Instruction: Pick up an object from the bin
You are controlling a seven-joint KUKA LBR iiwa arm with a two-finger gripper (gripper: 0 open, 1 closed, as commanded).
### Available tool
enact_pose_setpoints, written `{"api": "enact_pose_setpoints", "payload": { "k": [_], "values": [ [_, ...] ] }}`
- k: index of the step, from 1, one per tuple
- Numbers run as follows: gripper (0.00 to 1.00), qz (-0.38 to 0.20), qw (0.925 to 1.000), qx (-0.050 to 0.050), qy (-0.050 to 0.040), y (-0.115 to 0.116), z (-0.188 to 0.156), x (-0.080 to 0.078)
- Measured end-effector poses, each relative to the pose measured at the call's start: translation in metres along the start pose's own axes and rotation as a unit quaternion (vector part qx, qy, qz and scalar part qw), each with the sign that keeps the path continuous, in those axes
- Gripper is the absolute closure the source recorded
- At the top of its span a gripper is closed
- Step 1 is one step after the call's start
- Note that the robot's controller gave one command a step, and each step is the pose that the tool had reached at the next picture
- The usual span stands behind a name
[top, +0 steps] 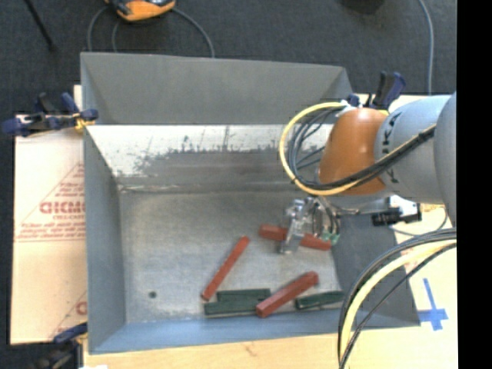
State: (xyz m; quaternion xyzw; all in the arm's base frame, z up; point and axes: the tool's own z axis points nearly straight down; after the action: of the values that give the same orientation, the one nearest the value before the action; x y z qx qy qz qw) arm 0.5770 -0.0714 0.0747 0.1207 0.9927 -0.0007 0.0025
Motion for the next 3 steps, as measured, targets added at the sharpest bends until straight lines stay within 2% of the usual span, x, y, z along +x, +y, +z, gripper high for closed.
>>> {"api": "enact_pose_setpoints", "payload": {
  "k": [3],
  "values": [
    [1.00,-0.001,1.0000,0.000,0.0020,0.000,-0.019,0.000]
  ]
}}
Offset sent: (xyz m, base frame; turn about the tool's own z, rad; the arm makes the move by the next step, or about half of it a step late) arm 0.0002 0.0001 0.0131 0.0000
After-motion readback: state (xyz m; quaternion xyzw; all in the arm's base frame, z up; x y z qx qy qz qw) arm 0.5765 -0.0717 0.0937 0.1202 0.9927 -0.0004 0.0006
